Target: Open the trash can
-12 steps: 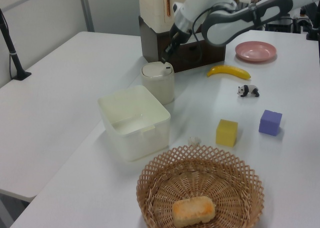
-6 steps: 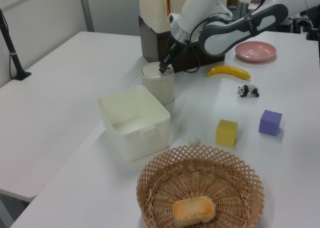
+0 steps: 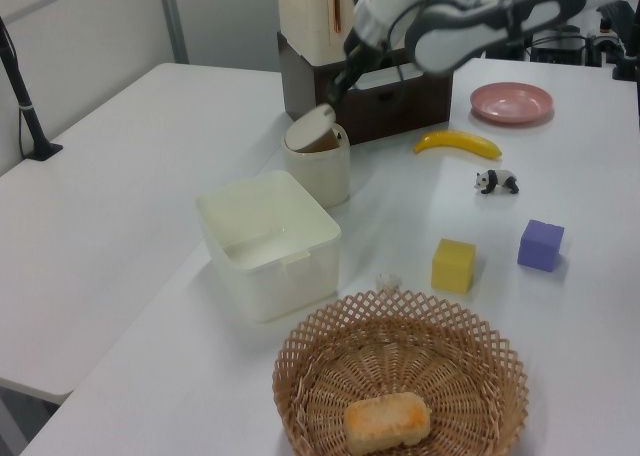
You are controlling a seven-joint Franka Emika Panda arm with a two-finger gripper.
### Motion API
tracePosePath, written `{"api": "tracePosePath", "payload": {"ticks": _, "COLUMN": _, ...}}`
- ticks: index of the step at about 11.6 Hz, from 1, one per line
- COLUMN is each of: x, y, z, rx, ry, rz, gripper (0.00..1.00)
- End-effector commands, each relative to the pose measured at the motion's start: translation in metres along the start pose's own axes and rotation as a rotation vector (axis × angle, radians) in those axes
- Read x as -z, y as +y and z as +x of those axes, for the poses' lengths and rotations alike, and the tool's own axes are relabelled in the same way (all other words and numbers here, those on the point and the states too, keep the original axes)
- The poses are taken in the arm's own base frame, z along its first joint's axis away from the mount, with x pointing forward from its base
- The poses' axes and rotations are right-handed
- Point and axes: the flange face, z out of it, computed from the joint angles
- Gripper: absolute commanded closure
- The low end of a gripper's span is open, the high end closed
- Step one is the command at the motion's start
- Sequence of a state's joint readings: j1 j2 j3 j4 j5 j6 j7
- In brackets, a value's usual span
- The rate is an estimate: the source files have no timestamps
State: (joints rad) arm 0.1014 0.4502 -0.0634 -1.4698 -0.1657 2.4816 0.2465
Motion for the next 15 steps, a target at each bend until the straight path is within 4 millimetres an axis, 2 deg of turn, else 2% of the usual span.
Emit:
{"api": "tracePosePath", "payload": {"ticks": 1, "x": 0.055, "y": 0.026, "z": -0.005, "rx": 0.022, "ry": -0.144, "rz": -0.029, "gripper": 0.65}}
{"api": "tracePosePath", "payload": {"ticks": 2, "x": 0.07, "y": 0.034, "z": -0.012, "rx": 0.051, "ry": -0.233, "rz": -0.012, "gripper": 0.6}}
{"api": "tracePosePath", "payload": {"ticks": 3, "x": 0.091, "y": 0.046, "z": -0.019, "rx": 0.082, "ry": -0.325, "rz": 0.02, "gripper": 0.46}}
{"api": "tracePosePath", "payload": {"ticks": 4, "x": 0.102, "y": 0.054, "z": -0.027, "rx": 0.1, "ry": -0.392, "rz": 0.041, "gripper": 0.33}}
{"api": "tracePosePath", "payload": {"ticks": 5, "x": 0.119, "y": 0.069, "z": -0.042, "rx": 0.107, "ry": -0.518, "rz": 0.045, "gripper": 0.0}}
{"api": "tracePosePath", "payload": {"ticks": 6, "x": 0.126, "y": 0.071, "z": -0.05, "rx": 0.114, "ry": -0.578, "rz": 0.037, "gripper": 0.0}}
{"api": "tracePosePath", "payload": {"ticks": 8, "x": 0.131, "y": 0.075, "z": -0.053, "rx": 0.075, "ry": -0.602, "rz": 0.021, "gripper": 0.0}}
{"api": "tracePosePath", "payload": {"ticks": 10, "x": 0.13, "y": 0.092, "z": -0.053, "rx": 0.018, "ry": -0.604, "rz": 0.004, "gripper": 0.0}}
{"api": "tracePosePath", "payload": {"ticks": 15, "x": 0.119, "y": 0.083, "z": -0.062, "rx": 0.028, "ry": -0.6, "rz": 0.008, "gripper": 0.0}}
